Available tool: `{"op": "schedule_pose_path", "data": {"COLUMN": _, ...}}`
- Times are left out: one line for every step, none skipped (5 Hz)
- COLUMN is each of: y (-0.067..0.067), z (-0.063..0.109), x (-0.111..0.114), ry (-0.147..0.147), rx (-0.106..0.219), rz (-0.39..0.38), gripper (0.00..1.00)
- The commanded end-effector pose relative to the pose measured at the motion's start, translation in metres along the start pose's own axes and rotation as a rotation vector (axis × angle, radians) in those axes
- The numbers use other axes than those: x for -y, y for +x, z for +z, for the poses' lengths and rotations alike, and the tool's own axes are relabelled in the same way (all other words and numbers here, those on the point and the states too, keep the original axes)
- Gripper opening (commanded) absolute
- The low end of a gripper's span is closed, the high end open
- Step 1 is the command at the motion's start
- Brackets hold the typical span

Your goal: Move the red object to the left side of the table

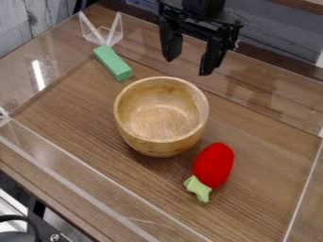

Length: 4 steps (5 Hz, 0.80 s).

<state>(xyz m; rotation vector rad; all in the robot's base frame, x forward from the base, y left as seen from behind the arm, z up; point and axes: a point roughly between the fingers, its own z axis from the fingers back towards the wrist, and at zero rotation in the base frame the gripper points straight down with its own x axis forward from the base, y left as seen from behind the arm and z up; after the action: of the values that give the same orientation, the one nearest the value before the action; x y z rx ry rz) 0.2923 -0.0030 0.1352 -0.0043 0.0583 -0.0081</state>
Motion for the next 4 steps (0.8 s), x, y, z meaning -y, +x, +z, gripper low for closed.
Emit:
{"op": "schedule_pose_path", "data": {"y": -0.004, "z": -0.015, "x": -0.010, "ry": -0.010, "rx": -0.026, "rz": 0.026, "gripper": 1.00}}
{"op": "schedule_pose_path", "data": {"y": -0.028, "z": -0.029, "x": 0.015, "ry": -0.015, "rx": -0.041, "rz": -0.105, "gripper": 1.00}}
{"op": "schedule_pose_path", "data": {"y": -0.046, "z": -0.039, "x": 0.046, "ry": -0.007, "rx": -0.027, "rz": -0.244, "gripper": 1.00}}
{"op": "schedule_pose_path", "data": {"y": -0.042, "z": -0.049, "x": 0.077, "ry": -0.008, "rx": -0.014, "rz": -0.284, "gripper": 1.00}}
